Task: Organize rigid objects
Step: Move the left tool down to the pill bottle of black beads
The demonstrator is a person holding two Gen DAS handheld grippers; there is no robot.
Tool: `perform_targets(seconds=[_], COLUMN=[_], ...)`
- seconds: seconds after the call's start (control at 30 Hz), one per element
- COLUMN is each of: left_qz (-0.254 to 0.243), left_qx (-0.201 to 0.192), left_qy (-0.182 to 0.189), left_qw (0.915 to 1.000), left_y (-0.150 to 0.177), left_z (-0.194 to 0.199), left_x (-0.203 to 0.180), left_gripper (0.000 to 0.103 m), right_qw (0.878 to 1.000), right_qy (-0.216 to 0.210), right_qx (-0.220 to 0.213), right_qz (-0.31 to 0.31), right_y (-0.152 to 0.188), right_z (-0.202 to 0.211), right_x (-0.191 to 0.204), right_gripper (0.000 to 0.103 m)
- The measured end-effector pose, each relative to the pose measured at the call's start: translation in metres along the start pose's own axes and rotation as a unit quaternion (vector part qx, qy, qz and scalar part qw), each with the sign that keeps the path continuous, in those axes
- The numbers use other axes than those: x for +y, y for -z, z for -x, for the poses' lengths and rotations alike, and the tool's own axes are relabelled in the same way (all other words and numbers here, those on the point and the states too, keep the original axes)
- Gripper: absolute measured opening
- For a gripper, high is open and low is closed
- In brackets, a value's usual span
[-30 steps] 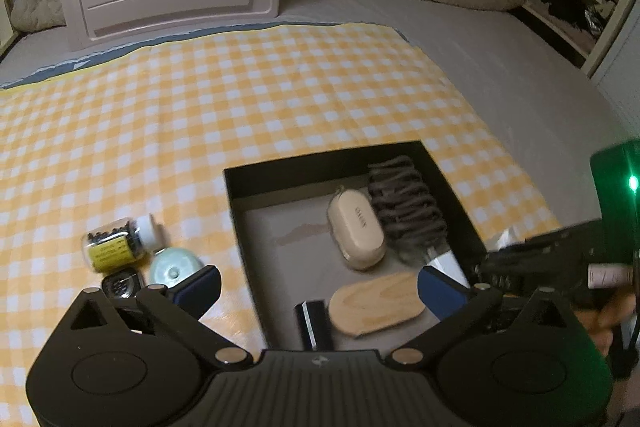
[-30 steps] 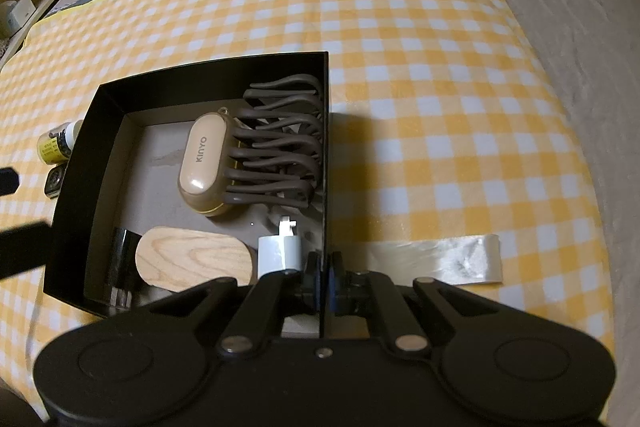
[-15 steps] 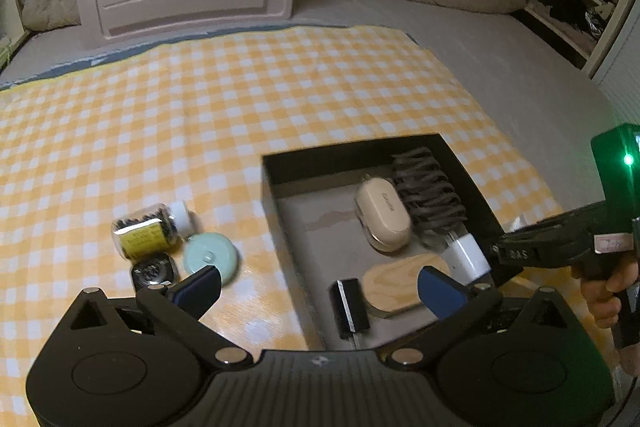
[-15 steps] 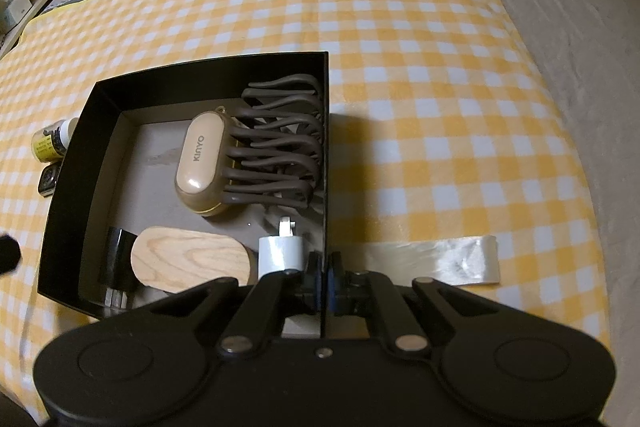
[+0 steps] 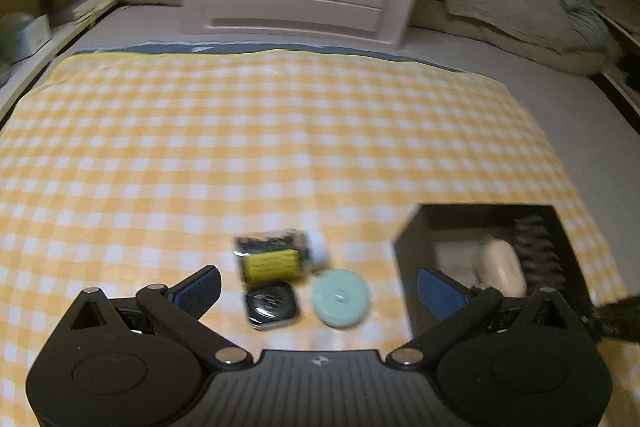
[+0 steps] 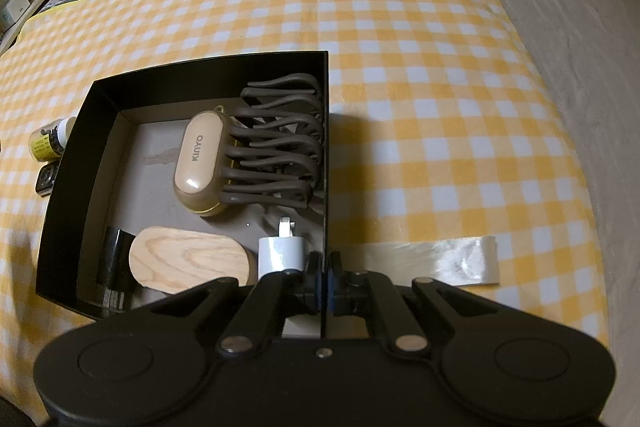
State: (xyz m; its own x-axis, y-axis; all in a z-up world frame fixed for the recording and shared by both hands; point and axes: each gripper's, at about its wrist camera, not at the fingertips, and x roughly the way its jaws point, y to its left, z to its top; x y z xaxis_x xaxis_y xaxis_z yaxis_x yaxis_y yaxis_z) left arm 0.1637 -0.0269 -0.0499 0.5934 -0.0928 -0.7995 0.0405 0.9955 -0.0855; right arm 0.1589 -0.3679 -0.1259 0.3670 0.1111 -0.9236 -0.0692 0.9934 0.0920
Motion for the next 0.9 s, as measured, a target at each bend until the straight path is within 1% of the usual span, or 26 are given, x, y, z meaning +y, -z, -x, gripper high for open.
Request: perform_targets(seconds=[0.13, 0.23, 0.3, 0.37, 0.5, 0.7, 0.9], left_qz=[0.024, 0.03, 0.029, 0.035, 0.042, 0.034, 0.04], left_qx=[-0.002, -0.006, -0.008, 0.0, 0.013, 0.034, 0.041], left_qy=[-0.019, -0.045, -0.04, -0.04, -0.043, -0.045, -0.077], left_qw=[0.9995, 0.9985, 0.9987, 0.9986, 0.9981, 0.9978, 0.9954], left_y=[-0.004, -0.006, -0.007, -0.008, -0.009, -0.011, -0.012], left_z=[-0.012, -0.023, -0.03, -0.039, -0.054, -0.076, -0.094], left_x=[0.017, 0.022, 0.024, 0.025, 0.021, 0.005, -0.004], left_gripper=[0.103, 0.103, 0.103, 0.103, 0.103, 0.103, 0.101], right_qw=[1.0, 1.0, 1.0, 1.0, 1.0, 1.0, 1.0], right_qy=[0.0, 0.0, 0.0, 0.0, 0.0, 0.0, 0.0], right_qx=[0.0, 0.0, 0.0, 0.0, 0.0, 0.0, 0.0], right_qz=[0.0, 0.0, 0.0, 0.0, 0.0, 0.0, 0.0], right_y=[0.0, 0.0, 0.0, 0.0, 0.0, 0.0, 0.0], right_z=[0.0, 0.0, 0.0, 0.0, -0.001, -0.001, -0.001], right_x=[0.001, 0.0, 0.001, 0.002, 0.002, 0.002, 0.003], right_gripper=[0.004, 0.004, 0.004, 0.004, 0.004, 0.004, 0.004])
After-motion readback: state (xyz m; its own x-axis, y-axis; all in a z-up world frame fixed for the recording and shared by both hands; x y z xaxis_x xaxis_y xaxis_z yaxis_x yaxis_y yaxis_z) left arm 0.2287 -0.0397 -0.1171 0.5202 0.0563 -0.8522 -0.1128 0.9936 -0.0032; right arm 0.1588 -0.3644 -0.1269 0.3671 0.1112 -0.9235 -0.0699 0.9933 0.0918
